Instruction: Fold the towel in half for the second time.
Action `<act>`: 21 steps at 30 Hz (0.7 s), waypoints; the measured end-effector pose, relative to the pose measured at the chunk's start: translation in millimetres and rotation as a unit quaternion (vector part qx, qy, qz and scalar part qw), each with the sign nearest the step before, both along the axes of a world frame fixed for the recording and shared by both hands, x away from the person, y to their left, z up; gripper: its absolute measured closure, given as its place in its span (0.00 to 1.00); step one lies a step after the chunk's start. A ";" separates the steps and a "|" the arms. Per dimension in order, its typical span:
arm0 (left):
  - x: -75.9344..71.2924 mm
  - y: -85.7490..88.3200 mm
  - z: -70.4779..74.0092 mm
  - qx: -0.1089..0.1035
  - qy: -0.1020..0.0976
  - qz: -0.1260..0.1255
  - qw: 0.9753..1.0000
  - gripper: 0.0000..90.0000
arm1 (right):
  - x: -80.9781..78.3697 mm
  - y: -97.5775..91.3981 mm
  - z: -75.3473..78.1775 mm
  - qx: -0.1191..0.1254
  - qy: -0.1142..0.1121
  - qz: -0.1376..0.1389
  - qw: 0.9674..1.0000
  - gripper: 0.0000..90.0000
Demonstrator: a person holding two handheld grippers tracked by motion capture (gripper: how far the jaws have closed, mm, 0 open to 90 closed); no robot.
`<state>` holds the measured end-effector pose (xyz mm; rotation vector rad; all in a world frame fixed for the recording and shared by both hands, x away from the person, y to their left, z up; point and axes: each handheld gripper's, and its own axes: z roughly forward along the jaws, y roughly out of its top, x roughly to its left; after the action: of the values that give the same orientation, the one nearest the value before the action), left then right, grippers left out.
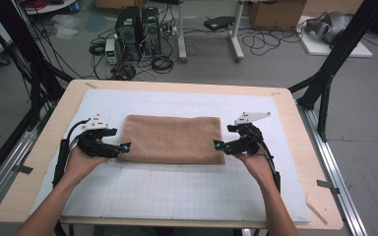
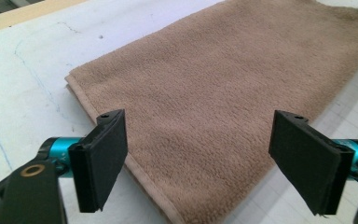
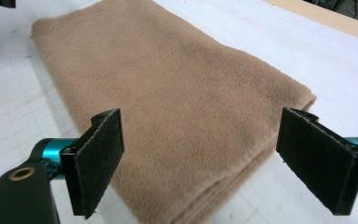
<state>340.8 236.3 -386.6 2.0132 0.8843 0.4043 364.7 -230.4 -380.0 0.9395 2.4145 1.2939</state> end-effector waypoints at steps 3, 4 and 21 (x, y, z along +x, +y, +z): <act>-5.5 3.8 0.1 -0.004 -0.004 0.002 1.000 0.21 | -6.2 -5.2 -0.1 0.000 0.000 -0.002 1.000 0.15; -7.0 5.0 -0.3 -0.008 -0.003 0.003 1.000 0.20 | -8.2 -7.0 -0.2 -0.001 0.000 -0.001 1.000 0.15; -29.2 23.7 -6.3 -0.016 0.000 0.008 1.000 0.12 | -32.2 -29.4 -2.8 0.011 -0.010 -0.010 1.000 0.13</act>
<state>311.7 260.1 -392.9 1.9772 0.9025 0.3958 332.5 -259.8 -382.8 0.9505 2.3731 1.3200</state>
